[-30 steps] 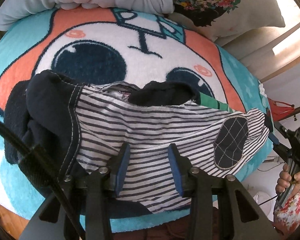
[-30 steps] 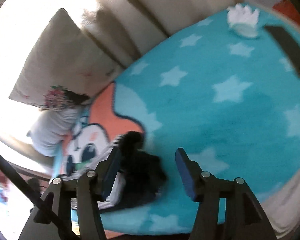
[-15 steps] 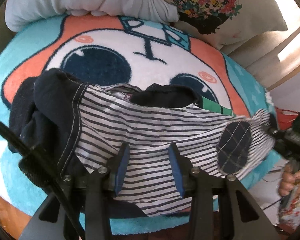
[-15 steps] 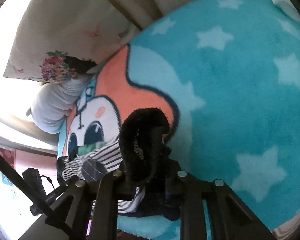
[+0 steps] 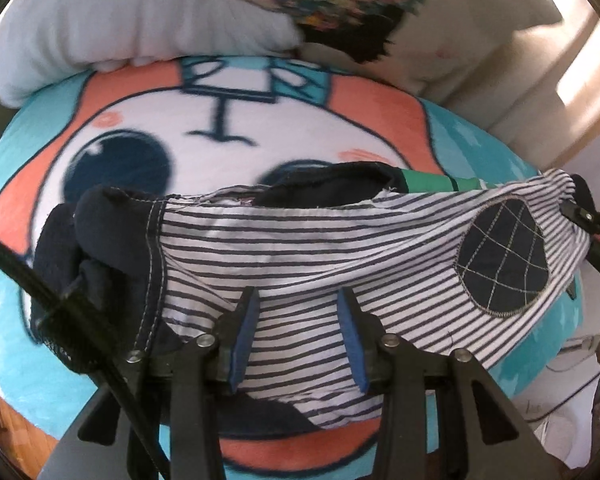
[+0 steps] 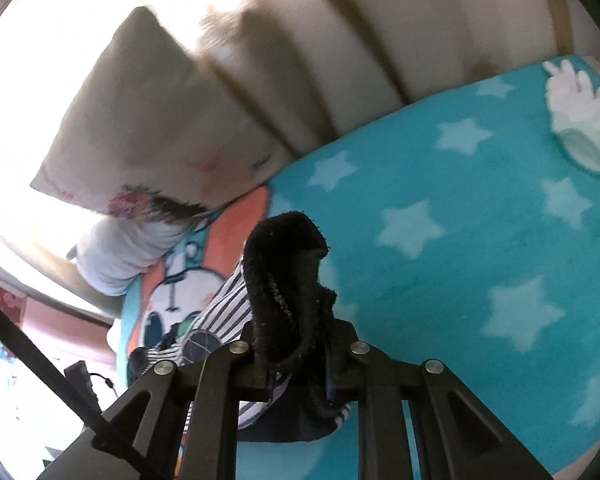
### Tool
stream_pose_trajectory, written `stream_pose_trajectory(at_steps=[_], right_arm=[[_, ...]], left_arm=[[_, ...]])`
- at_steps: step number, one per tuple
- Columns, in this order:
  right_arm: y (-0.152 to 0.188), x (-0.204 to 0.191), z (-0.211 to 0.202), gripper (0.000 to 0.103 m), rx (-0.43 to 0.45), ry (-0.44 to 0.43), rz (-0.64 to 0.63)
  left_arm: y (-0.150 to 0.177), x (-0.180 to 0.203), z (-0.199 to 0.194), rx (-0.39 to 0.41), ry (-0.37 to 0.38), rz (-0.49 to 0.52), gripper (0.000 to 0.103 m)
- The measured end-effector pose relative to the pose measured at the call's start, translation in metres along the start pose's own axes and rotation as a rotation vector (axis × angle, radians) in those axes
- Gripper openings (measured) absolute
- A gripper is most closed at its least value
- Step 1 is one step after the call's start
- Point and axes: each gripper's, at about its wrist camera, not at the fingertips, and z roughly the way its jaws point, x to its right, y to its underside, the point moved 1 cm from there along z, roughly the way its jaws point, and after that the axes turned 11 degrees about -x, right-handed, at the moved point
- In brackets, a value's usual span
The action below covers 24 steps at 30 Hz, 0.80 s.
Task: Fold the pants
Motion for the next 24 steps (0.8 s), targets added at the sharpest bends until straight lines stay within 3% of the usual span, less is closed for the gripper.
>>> stream_pose_trajectory(at_steps=[3,7,11,16,20,22,24], right_arm=[[-0.003,0.02,0.004,0.027,-0.028,0.062,0.008],[-0.005,0.033,-0.006,0.031,0.003,0.158,0.015],[-0.009,0.036,-0.038,0.034,0.079,0.171,0.004],[-0.008,0.009,-0.035,0.034,0.06,0.15,-0.068],[0.002,-0.028,-0.002,0.034,-0.015,0.124,-0.142],[0.009,-0.052,0.017,0.034,-0.061,0.111,-0.196],[0.016,-0.073,0.032,0.034,-0.096,0.095,-0.248]], left_arm=[[-0.002,0.007,0.002,-0.008,-0.023,-0.009,0.039],[0.007,-0.009,-0.022,-0.034,0.097,-0.085,0.039],[0.019,-0.041,-0.052,0.029,0.123,-0.197,0.042],[0.018,-0.069,-0.036,0.013,0.051,-0.294,0.042],[0.022,-0.057,-0.014,-0.046,-0.046,-0.234,0.041],[0.024,-0.052,-0.016,-0.043,-0.057,-0.203,0.042],[0.029,-0.057,-0.023,-0.041,-0.011,-0.214,0.042]])
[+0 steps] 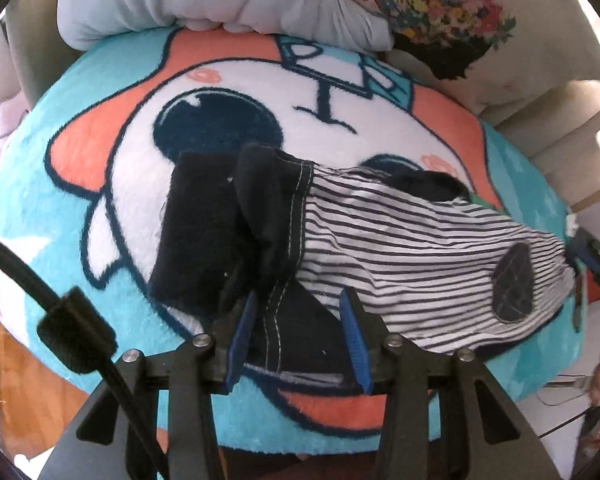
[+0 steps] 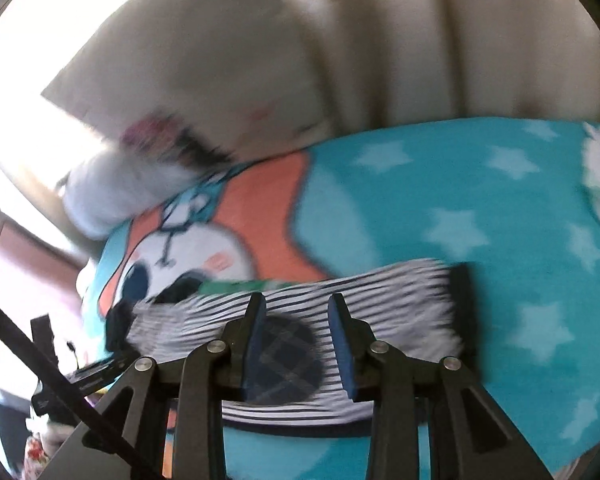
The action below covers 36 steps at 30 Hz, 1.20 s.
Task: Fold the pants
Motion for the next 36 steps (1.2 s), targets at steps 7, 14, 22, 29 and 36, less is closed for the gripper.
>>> stream_pose_trajectory(at_steps=[7,14,22,29,36], right_arm=[[-0.001,-0.106,0.057,0.034,-0.119,-0.051,-0.203],[0.0,-0.188,0.119,0.034,-0.204,-0.073,-0.32],[0.006,-0.238,0.174,0.027,-0.309,-0.086,-0.339],[0.005,-0.239,0.19,0.027,-0.322,-0.091,-0.286],[-0.008,-0.185,0.161,0.028,-0.214,-0.058,-0.134]], left_arm=[[0.008,-0.041,-0.033,0.049,0.067,-0.076,0.046],[0.009,-0.087,-0.043,0.056,0.028,-0.116,0.046],[-0.002,-0.114,-0.05,0.061,0.036,-0.11,0.046],[-0.017,-0.115,-0.051,0.052,0.069,-0.064,0.046],[-0.03,-0.089,-0.043,0.029,0.128,0.031,0.046]])
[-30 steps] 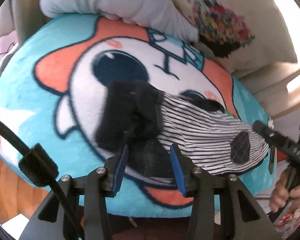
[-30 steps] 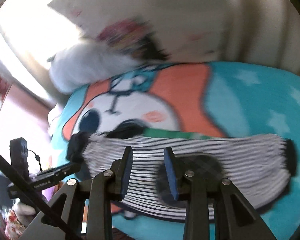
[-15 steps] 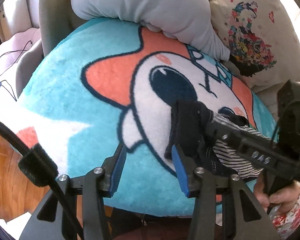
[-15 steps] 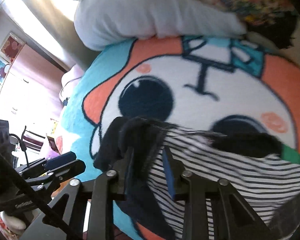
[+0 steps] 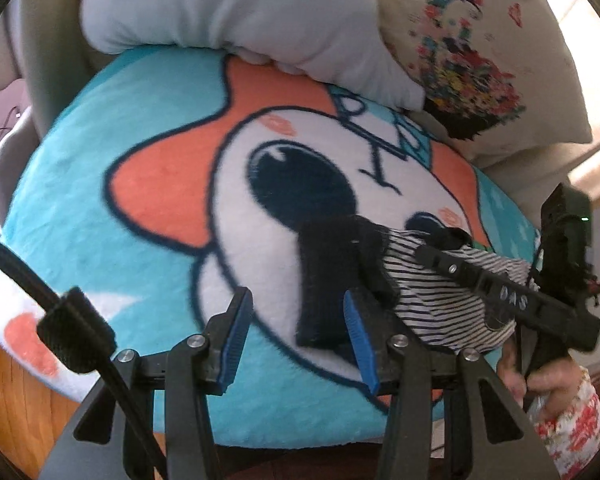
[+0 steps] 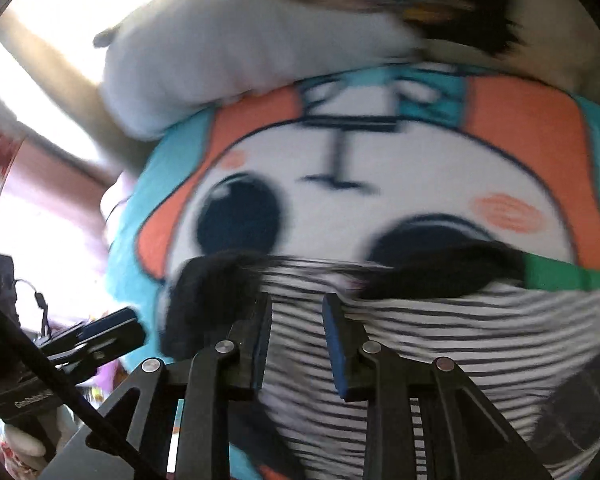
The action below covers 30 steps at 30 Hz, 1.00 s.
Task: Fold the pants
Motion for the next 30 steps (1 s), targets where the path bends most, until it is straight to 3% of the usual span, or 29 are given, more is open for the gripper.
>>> stream_pose_trajectory(at_steps=[3,6,9,12,15,18,20,22,25,26,30], right_arm=[[0.001,0.057,-0.025,0.028,0.065,0.05,0.147],[0.005,0.104,-0.053,0.025,0.127,0.012,0.259],[0.012,0.122,-0.079,0.027,0.19,0.059,0.31],[0.014,0.126,-0.091,0.027,0.197,0.028,0.277],[0.007,0.117,-0.081,0.027,0.135,0.0,0.188],[-0.01,0.11,-0.058,0.027,0.043,-0.04,0.115],[-0.022,0.106,-0.039,0.026,0.0,-0.005,0.087],[-0.036,0.101,-0.031,0.024,-0.001,0.064,0.038],[-0.052,0.085,-0.025,0.025,0.024,0.236,-0.055],[-0.051,0.082,-0.027,0.025,0.029,0.241,-0.062],[-0.026,0.087,-0.059,0.027,0.075,0.097,-0.059]], left_arm=[[-0.003,0.013,0.002,-0.003,0.023,0.033,0.046],[-0.004,0.033,0.006,-0.003,0.036,0.079,0.046],[-0.003,0.06,0.014,-0.012,0.046,0.12,0.046],[0.004,0.094,0.026,-0.022,0.061,0.176,0.046],[0.015,0.128,0.048,-0.05,0.063,0.23,0.046],[0.028,0.147,0.078,-0.108,-0.014,0.248,0.046],[0.037,0.146,0.094,-0.152,-0.049,0.211,0.046],[0.042,0.147,0.094,-0.128,-0.07,0.202,0.046],[0.044,0.148,0.09,-0.126,-0.091,0.169,0.046],[0.045,0.148,0.086,-0.123,-0.086,0.157,0.046],[0.046,0.147,0.059,-0.065,-0.066,0.124,0.046]])
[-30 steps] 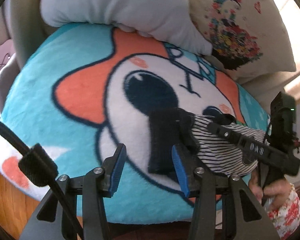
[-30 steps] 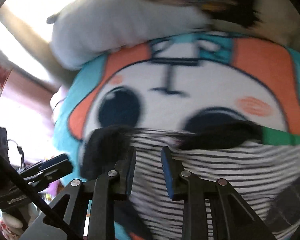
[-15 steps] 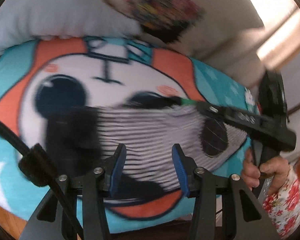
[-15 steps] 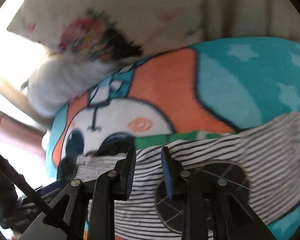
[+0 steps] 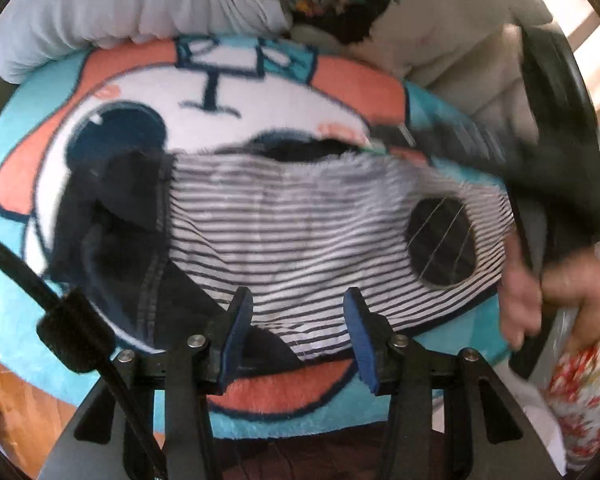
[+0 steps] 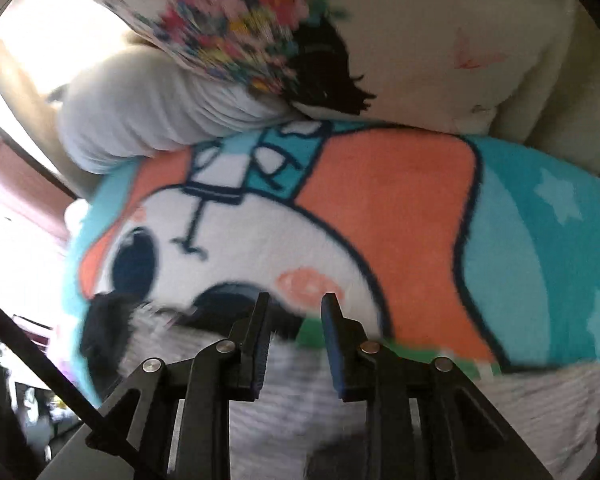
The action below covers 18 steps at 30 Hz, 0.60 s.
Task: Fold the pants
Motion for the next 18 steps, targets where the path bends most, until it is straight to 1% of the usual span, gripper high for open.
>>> stream_pose_trajectory(at_steps=[3,4,6,7,9,11,12,13,14,15,16,18], right_arm=[[0.032,0.022,-0.017,0.027,0.002,-0.027,0.027],[0.048,0.036,-0.023,0.027,0.009,-0.008,0.043],[0.07,0.062,-0.034,0.027,0.018,0.042,0.078],[0.084,0.084,-0.041,0.027,0.025,0.056,0.126],[0.107,0.115,-0.057,0.027,0.039,0.052,0.222],[0.13,0.15,-0.076,0.027,0.07,0.022,0.336],[0.139,0.162,-0.085,0.027,0.088,-0.007,0.37],[0.147,0.172,-0.094,0.027,0.113,-0.056,0.409],[0.153,0.178,-0.103,0.031,0.133,-0.069,0.442],[0.157,0.183,-0.109,0.042,0.15,-0.049,0.465],[0.161,0.186,-0.117,0.049,0.178,-0.032,0.479],[0.166,0.191,-0.12,0.052,0.201,-0.05,0.497]], left_arm=[[-0.005,-0.002,-0.016,0.038,0.018,-0.031,0.046],[-0.009,-0.001,-0.02,0.047,0.028,-0.037,0.046],[-0.016,0.009,-0.021,0.061,0.046,-0.03,0.046],[-0.024,0.017,-0.021,0.066,0.059,-0.018,0.046],[-0.034,0.033,-0.018,0.056,0.081,0.008,0.046],[-0.044,0.053,-0.01,0.03,0.113,0.04,0.046],[-0.048,0.065,-0.005,0.014,0.129,0.062,0.046],[-0.055,0.081,0.001,-0.003,0.142,0.094,0.046],[-0.059,0.095,0.004,-0.014,0.15,0.122,0.046],[-0.066,0.108,0.008,-0.025,0.16,0.15,0.047],[-0.073,0.125,0.013,-0.038,0.179,0.182,0.048],[-0.088,0.152,0.023,-0.07,0.217,0.228,0.051]])
